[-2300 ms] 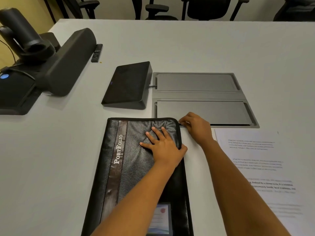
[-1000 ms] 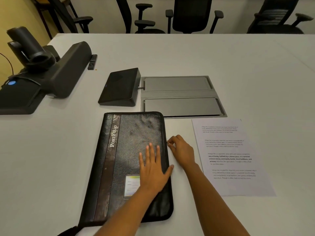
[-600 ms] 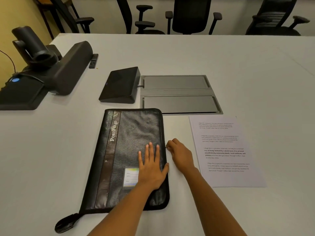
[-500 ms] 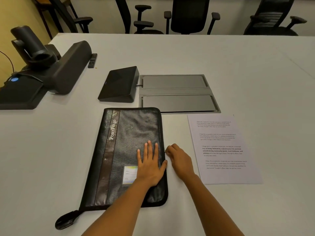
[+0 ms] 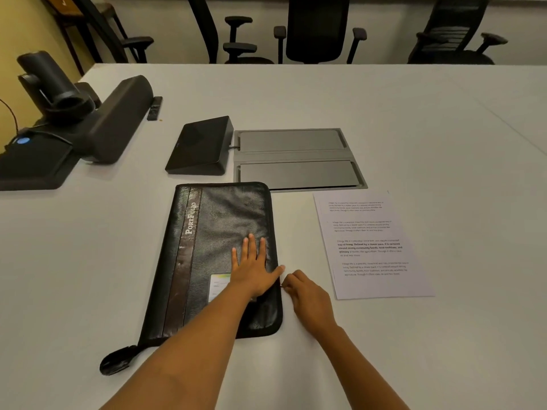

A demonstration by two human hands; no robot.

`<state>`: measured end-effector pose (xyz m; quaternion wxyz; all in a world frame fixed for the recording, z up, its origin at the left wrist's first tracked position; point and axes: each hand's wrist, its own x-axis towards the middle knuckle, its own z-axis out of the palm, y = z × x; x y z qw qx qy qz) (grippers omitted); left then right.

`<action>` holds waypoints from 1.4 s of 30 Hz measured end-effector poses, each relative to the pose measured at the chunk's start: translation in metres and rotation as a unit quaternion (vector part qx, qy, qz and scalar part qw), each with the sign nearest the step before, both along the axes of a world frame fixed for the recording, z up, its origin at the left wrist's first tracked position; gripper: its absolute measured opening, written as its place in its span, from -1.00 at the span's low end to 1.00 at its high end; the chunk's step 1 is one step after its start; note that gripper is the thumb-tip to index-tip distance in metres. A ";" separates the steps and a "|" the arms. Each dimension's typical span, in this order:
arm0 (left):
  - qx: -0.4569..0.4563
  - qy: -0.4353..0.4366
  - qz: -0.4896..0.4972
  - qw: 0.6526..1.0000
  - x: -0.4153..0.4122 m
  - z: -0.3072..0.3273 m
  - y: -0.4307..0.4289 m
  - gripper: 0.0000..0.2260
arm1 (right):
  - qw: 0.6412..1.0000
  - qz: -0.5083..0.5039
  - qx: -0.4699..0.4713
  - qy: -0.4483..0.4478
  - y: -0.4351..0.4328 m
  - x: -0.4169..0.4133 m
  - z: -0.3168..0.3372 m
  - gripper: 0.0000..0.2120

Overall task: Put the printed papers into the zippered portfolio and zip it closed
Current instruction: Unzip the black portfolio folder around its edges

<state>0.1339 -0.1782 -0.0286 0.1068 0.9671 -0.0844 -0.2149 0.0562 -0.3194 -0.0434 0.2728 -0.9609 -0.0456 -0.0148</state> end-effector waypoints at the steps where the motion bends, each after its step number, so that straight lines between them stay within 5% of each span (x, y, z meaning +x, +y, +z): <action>1: 0.003 0.006 -0.003 1.000 0.001 0.003 0.000 -0.19 | 1.000 -0.005 0.004 -0.002 -0.001 -0.006 -0.001 -0.83; 14: 0.089 0.083 0.049 0.991 -0.090 0.024 -0.008 -0.07 | 0.998 -0.057 -0.014 0.018 0.010 -0.018 0.011 -0.85; 21: 0.117 0.041 -0.059 0.991 -0.099 0.035 0.008 -0.35 | 0.997 -0.053 -0.031 0.046 0.013 -0.022 0.020 -0.87; 33: 0.117 0.036 -0.060 0.991 -0.104 0.035 0.009 -0.42 | 0.997 -0.066 0.006 0.041 0.028 -0.091 0.014 -0.85; 38: 0.002 -0.023 0.061 0.998 -0.123 0.033 -0.001 -0.44 | 0.995 -0.083 0.034 0.048 0.029 -0.095 0.012 -0.84; 42: -0.137 -0.185 0.160 0.960 -0.154 0.028 -0.004 -0.77 | 0.992 -0.093 0.064 0.049 0.029 -0.097 0.010 -0.83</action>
